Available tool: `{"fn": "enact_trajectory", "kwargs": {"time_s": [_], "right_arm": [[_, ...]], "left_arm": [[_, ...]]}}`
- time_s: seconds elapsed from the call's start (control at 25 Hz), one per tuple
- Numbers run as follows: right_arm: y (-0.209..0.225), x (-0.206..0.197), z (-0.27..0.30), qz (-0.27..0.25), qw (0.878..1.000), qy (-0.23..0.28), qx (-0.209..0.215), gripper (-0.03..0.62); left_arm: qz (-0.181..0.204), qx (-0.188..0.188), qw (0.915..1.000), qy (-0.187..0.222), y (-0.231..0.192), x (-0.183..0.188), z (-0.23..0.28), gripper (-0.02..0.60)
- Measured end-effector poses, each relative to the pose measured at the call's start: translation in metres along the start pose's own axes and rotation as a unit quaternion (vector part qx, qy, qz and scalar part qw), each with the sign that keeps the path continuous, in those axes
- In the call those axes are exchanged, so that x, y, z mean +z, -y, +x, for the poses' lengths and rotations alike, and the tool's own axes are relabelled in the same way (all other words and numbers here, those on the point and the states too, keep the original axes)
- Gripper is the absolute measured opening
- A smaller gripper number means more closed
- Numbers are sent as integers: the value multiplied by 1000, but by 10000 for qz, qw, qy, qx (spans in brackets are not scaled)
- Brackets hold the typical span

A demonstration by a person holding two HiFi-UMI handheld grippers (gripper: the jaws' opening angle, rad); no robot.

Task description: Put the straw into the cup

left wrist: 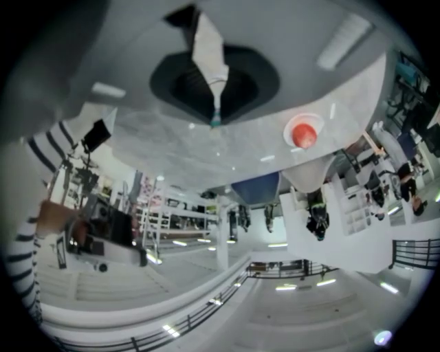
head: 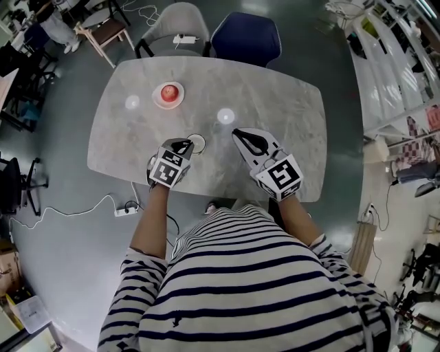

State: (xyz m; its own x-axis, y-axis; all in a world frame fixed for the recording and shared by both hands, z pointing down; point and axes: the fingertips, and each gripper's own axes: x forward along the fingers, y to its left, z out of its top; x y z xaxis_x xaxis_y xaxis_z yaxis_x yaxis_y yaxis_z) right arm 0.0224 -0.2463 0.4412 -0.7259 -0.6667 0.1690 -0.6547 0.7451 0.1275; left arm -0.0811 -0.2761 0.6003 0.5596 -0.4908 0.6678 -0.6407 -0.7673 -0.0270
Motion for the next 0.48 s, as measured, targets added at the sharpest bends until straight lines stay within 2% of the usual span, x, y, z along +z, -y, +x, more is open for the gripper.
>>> {"fn": "enact_trajectory", "kwargs": {"time_s": [0.28, 0.48], "right_arm": [[2, -1, -3, -14, 10000, -23, 11, 8], [2, 0, -6, -10, 10000, -40, 22, 8]], "left_arm": [[43, -24, 9998, -201, 5, -10, 14, 28], [140, 49, 9997, -189, 4, -12, 19, 28]]}}
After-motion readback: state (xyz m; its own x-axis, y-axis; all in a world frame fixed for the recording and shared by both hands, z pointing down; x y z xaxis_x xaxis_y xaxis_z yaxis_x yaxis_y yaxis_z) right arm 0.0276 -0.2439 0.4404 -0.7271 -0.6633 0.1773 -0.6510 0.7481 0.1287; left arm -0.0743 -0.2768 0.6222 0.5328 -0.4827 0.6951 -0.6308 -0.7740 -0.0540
